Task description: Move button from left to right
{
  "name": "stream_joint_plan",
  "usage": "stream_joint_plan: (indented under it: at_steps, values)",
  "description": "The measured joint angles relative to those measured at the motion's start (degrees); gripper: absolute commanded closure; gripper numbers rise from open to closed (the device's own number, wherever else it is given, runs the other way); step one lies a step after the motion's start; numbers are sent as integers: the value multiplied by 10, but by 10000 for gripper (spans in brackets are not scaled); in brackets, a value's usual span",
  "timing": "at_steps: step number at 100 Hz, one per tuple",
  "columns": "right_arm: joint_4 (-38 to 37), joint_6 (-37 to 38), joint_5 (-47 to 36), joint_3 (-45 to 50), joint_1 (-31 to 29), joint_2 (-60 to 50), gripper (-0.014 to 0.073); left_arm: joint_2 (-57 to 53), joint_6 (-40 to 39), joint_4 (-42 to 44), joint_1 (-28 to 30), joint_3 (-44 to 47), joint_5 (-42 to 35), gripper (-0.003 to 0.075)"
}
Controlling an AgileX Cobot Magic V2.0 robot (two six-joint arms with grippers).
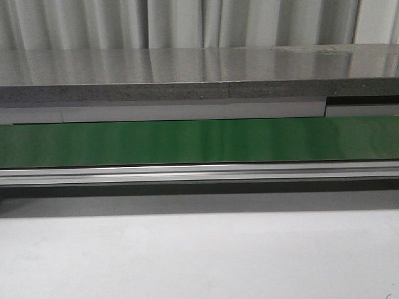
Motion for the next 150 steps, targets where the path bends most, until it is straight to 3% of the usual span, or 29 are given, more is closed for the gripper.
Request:
stream_joint_plan:
  at_steps: [53,72,86,124,138,150]
  values:
    - [0,0,0,0,0,0,661,0,0,-3,0,0,1,741]
    - [0,0,0,0,0,0,661,0,0,-20,0,-10,46,741]
    - [0,0,0,0,0,0,661,27,0,-20,0,-73,84,741]
    - [0,0,0,0,0,0,661,244,0,-20,0,-355,369,741]
    - [0,0,0,0,0,0,661,320,0,-20,0,-413,457,741]
    - [0,0,0,0,0,0,661,364,0,-20,0,-423,488,741]
